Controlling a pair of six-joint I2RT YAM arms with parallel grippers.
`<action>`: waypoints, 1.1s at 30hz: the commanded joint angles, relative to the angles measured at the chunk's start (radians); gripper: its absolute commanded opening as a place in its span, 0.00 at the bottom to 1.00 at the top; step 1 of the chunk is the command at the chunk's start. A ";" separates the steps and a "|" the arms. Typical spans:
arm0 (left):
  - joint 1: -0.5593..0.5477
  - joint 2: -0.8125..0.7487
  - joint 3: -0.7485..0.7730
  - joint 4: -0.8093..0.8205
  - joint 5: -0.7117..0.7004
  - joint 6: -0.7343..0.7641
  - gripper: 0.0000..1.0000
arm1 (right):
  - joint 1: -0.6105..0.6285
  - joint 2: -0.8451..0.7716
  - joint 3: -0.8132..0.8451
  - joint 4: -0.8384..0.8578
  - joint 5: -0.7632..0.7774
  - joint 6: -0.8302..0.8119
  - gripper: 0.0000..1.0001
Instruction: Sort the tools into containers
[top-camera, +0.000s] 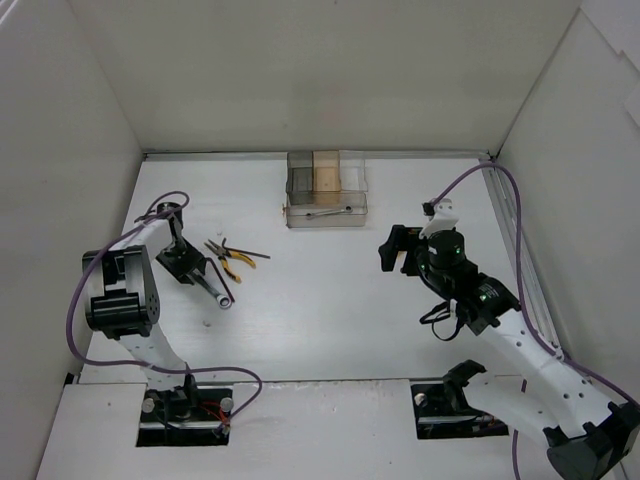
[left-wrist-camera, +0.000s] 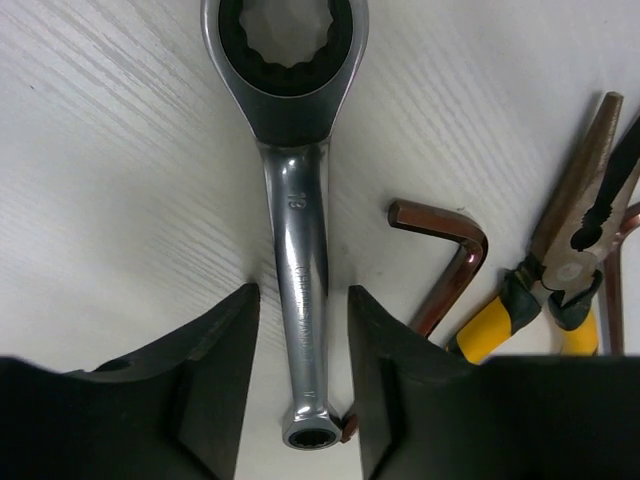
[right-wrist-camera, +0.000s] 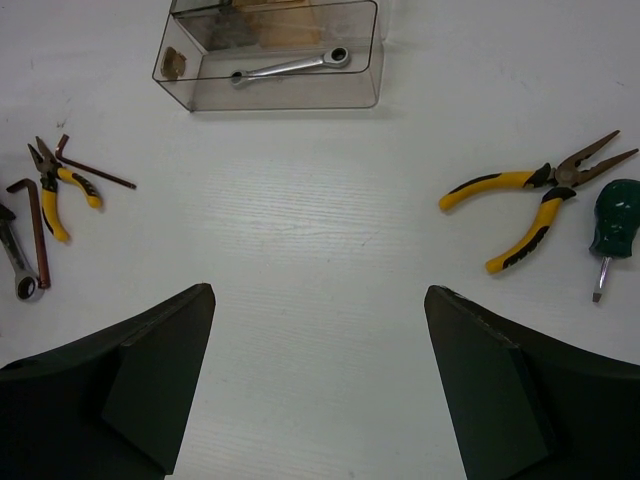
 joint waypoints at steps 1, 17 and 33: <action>0.013 0.015 -0.001 0.005 0.011 0.037 0.33 | -0.003 -0.016 0.000 0.051 0.020 -0.007 0.84; 0.031 -0.129 0.053 -0.023 -0.121 0.130 0.00 | -0.004 -0.034 -0.011 0.051 0.025 -0.039 0.85; -0.091 -0.384 0.108 0.204 -0.060 0.486 0.00 | -0.009 -0.047 0.008 0.051 0.051 -0.059 0.86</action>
